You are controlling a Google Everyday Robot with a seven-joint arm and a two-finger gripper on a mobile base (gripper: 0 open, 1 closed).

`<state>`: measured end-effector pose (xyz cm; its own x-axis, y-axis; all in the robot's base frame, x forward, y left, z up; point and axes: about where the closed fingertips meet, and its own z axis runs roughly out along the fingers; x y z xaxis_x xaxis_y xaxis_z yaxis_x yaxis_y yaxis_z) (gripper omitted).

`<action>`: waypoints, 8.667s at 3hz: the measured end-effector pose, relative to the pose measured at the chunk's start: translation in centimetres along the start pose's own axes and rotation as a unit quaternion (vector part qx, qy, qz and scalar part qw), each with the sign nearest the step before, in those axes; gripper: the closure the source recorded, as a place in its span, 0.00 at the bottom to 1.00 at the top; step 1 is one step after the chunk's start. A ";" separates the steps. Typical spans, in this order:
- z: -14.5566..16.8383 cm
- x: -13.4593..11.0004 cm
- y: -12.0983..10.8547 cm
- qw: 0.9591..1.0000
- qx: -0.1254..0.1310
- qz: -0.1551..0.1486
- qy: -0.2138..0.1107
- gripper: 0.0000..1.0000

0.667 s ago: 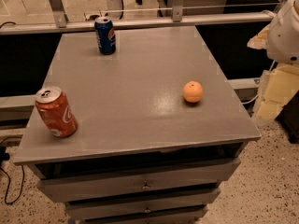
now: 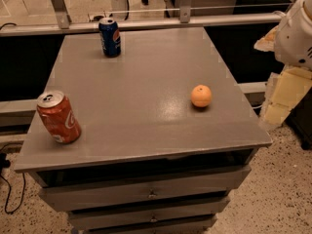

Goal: Move orange near pepsi can

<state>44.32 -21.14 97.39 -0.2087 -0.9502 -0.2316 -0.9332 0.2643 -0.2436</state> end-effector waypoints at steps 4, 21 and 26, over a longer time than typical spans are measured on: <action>11.7 -3.8 -5.5 0.985 -0.030 0.064 -0.159 0.00; 23.2 -31.8 -25.3 0.920 0.018 0.130 -0.371 0.74; 24.8 -33.0 -23.4 0.916 -0.019 0.121 -0.383 0.00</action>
Offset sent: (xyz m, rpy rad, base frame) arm 0.0783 0.0402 -0.0725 0.3181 -0.0206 0.0378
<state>80.26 8.12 87.39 -0.1586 -0.4663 -0.8703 -0.8987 0.4332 -0.0684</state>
